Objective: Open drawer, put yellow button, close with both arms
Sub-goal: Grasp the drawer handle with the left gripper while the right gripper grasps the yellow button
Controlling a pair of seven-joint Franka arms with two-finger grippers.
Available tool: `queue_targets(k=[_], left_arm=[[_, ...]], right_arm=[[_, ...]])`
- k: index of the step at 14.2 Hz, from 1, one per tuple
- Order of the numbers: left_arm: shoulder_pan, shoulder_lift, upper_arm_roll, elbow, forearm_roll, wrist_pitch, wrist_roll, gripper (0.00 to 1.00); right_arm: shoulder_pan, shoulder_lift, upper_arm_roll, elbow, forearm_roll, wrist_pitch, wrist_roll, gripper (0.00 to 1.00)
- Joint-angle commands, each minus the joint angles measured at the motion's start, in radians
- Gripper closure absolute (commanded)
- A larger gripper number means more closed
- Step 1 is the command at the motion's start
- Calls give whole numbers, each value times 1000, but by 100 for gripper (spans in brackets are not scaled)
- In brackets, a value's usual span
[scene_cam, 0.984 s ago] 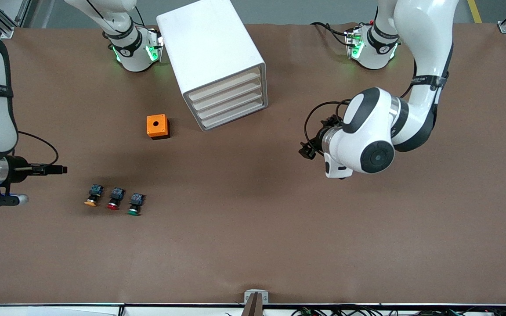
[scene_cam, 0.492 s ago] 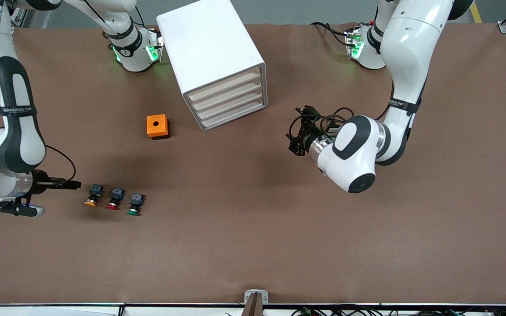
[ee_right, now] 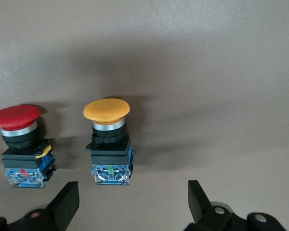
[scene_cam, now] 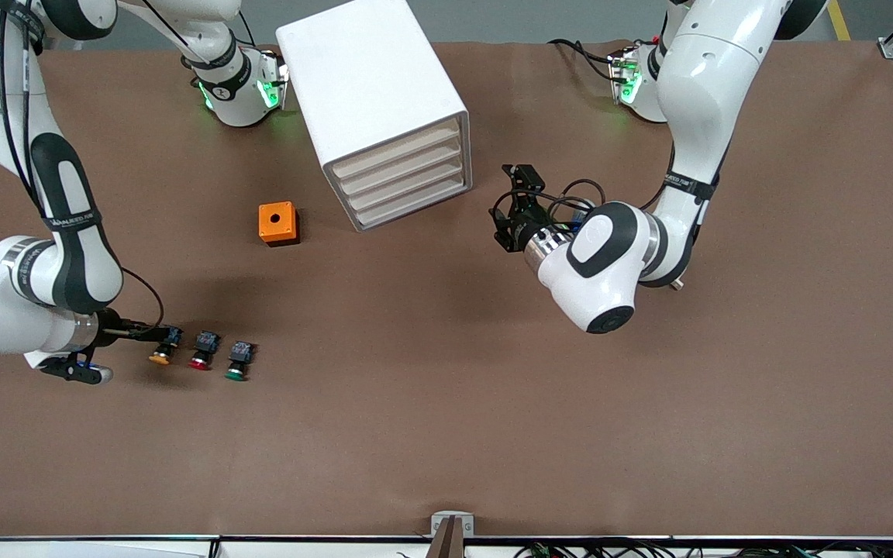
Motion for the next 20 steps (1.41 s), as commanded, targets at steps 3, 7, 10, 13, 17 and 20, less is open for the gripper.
queue_targets(k=[3,7,10,13,17,20], left_arm=[[-58,31,9,24,-93,2,-88,11],[-58,43,17,26,-87,15,-150,12],[-58,57,12,26,-107,43,-205,27],[-61,97,12,24,-179,66,-259,30],[-93,103,7,24,-208,69,-259,32],[-118,100,7,24,-224,69,-259,33]], right_arm=[[5,9,4,-30,28,34,64,1],[16,8,7,-95,45,135,93,4],[16,6,7,-95,55,131,93,18],[14,4,7,-95,58,128,96,42],[14,-2,7,-85,58,95,118,72],[17,-14,7,-50,58,33,128,79]])
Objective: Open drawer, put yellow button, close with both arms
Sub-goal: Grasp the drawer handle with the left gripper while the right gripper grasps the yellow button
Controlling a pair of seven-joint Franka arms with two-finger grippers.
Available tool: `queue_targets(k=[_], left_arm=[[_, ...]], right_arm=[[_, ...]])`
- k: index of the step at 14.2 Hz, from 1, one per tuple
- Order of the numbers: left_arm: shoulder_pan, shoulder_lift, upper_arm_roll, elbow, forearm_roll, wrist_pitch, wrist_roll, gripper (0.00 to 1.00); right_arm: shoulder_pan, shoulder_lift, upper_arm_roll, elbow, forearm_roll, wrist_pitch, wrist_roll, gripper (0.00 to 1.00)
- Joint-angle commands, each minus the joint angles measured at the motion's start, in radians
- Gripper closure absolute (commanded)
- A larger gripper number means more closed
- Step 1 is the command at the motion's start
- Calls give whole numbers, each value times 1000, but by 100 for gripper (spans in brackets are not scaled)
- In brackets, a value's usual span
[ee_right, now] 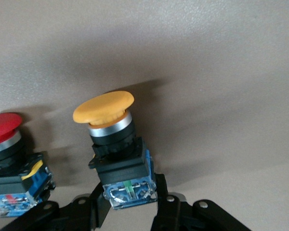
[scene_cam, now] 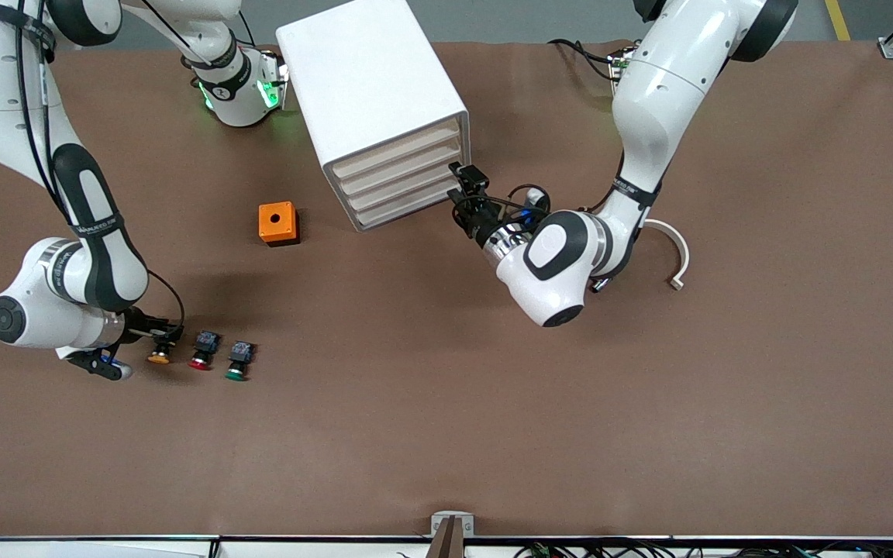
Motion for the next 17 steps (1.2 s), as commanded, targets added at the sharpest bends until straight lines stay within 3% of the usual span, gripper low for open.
queue_targets(k=[1,7,12,17], left_arm=[[-25,0,3,16,-23,4,-26,33],[-70,7,3,16,-40,4,-24,40],[-100,10,3,15,-40,4,-24,41],[-134,19,3,11,-42,4,-12,60]], right_arm=[[7,-25,1,50,15,-107,41,79],[61,-44,2,179,15,-351,111,85],[124,-104,5,187,17,-423,265,88],[179,-144,5,187,44,-439,297,88]])
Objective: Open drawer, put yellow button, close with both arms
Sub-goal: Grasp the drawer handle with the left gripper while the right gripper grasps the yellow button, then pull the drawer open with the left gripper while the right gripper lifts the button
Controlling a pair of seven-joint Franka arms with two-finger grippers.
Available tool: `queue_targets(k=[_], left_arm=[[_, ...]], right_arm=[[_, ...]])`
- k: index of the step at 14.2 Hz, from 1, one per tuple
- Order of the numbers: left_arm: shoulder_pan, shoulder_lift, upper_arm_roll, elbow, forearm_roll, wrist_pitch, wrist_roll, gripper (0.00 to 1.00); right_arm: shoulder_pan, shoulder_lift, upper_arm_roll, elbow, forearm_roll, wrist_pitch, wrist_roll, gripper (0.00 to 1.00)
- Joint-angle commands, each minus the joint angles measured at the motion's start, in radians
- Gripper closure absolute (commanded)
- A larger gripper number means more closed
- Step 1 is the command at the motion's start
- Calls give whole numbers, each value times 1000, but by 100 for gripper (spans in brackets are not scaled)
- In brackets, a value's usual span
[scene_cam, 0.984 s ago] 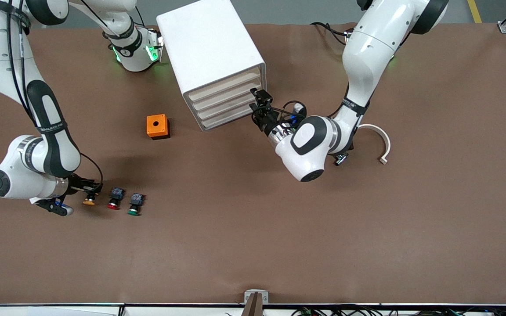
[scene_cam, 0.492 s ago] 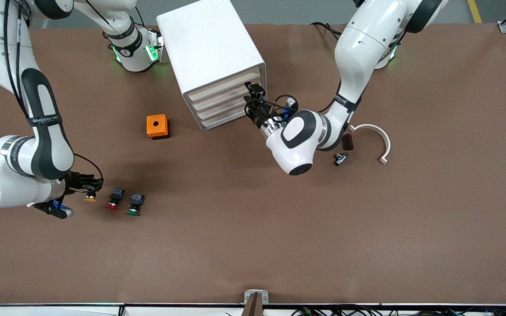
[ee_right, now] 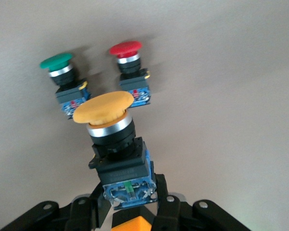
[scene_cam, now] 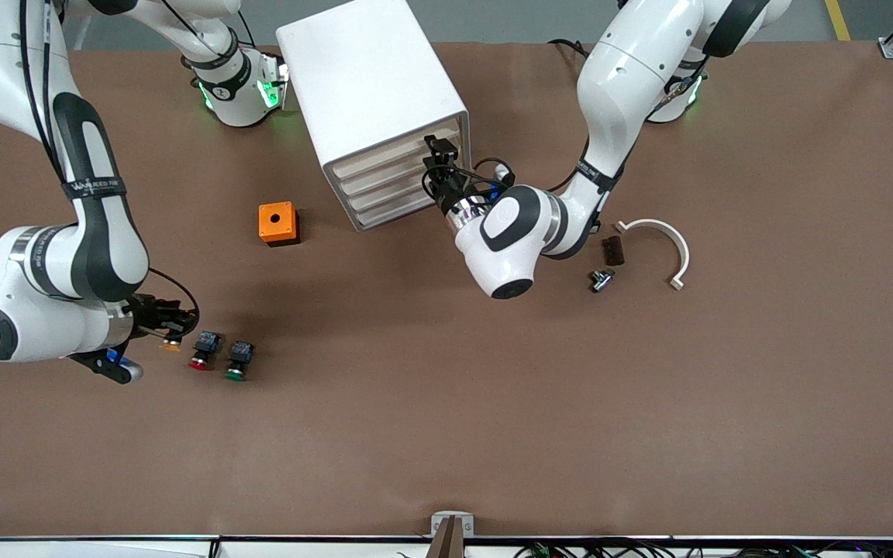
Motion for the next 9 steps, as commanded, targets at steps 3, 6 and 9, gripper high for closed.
queue_targets(k=[3,6,9], left_arm=[[-26,8,4,7,-27,4,-7,79],[-31,14,4,7,-19,5,-4,88],[-31,14,6,7,-18,8,-4,90]], right_arm=[[51,-66,-1,-8,91,-26,162,87],[77,-101,-1,-9,126,-38,237,87],[114,-127,-1,-9,129,-57,249,90]])
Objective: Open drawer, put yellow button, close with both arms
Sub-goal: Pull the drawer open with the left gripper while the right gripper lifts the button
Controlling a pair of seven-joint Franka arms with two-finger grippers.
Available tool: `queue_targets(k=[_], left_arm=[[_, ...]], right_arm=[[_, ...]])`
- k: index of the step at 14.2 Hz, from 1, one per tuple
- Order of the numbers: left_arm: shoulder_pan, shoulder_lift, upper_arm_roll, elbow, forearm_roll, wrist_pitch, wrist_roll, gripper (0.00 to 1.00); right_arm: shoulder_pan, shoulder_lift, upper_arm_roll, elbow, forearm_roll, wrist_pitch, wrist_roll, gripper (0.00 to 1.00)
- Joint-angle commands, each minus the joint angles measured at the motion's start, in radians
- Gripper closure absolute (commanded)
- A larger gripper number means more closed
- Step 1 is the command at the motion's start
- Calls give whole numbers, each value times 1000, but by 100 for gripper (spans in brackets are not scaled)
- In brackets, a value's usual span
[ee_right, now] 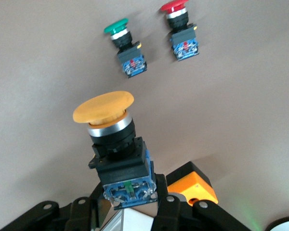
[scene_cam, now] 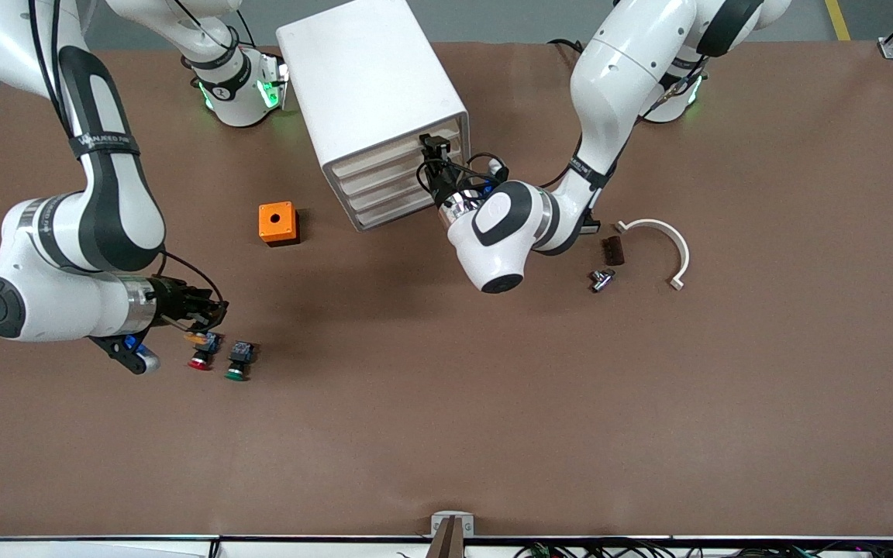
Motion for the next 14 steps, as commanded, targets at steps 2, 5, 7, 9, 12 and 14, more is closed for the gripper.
queue_targets(k=[2,5,7,9,12,14], left_arm=[[-12,12,7,2,-2,22,27,90],[-1,10,13,3,1,22,27,90],[23,10,19,5,-1,24,27,90],[49,9,22,6,-2,25,27,89],[94,9,25,8,-4,29,28,89],[115,9,28,8,-2,29,28,89]], right_arm=[[40,-40,-4,-11,21,-17,80,90],[77,-47,-4,-10,21,-37,151,90],[92,-57,-4,1,21,-36,247,89],[107,-76,-4,1,21,-40,298,89],[149,-107,-4,9,21,-67,388,92],[185,-138,-5,9,21,-80,465,94]])
